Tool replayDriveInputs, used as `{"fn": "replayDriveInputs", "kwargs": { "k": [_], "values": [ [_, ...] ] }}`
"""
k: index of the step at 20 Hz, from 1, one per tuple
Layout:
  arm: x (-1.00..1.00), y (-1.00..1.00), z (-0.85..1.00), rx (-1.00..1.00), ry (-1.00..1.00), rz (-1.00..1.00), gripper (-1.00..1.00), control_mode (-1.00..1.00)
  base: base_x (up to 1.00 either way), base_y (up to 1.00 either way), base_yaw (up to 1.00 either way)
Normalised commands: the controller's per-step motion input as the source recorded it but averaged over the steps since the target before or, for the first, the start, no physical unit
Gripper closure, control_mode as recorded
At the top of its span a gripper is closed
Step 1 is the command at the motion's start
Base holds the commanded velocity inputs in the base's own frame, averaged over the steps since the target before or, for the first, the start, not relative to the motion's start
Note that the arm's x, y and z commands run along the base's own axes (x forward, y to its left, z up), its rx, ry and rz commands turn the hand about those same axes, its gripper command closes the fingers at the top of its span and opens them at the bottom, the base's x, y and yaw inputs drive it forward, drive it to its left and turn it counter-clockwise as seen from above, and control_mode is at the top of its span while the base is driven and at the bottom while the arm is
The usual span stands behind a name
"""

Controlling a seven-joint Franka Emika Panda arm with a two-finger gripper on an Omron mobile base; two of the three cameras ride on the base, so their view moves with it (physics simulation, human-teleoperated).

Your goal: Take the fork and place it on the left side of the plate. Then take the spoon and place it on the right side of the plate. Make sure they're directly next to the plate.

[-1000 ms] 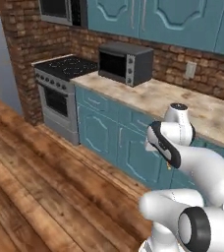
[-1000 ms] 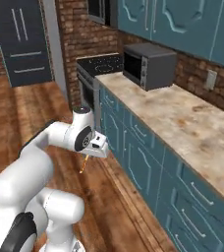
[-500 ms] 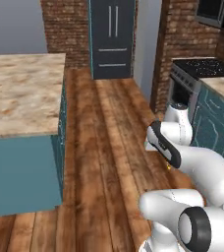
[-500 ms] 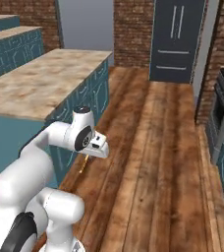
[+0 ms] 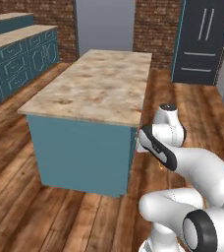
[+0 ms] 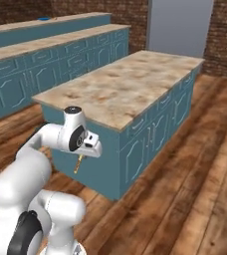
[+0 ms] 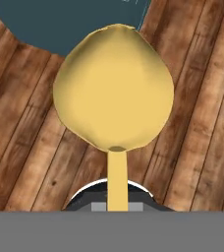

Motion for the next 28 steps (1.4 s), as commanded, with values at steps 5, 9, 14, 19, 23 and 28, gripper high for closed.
{"fn": "replayDriveInputs", "kwargs": {
  "k": [5,9,14,19,23,28],
  "values": [
    [0.00,0.00,0.00,0.00,0.00,0.00,1.00,1.00,1.00,1.00,0.00],
    [0.00,0.00,0.00,0.00,0.00,0.00,1.00,1.00,1.00,1.00,0.00],
    [0.00,0.00,0.00,0.00,0.00,0.00,1.00,1.00,0.99,1.00,0.00],
    [0.00,0.00,0.00,0.00,0.00,0.00,1.00,1.00,0.94,1.00,-0.02],
    [0.00,0.00,0.00,0.00,0.00,0.00,1.00,1.00,0.93,1.00,-0.03],
    [0.00,0.00,0.00,0.00,0.00,0.00,1.00,1.00,0.52,1.00,-0.05]
  ]
}}
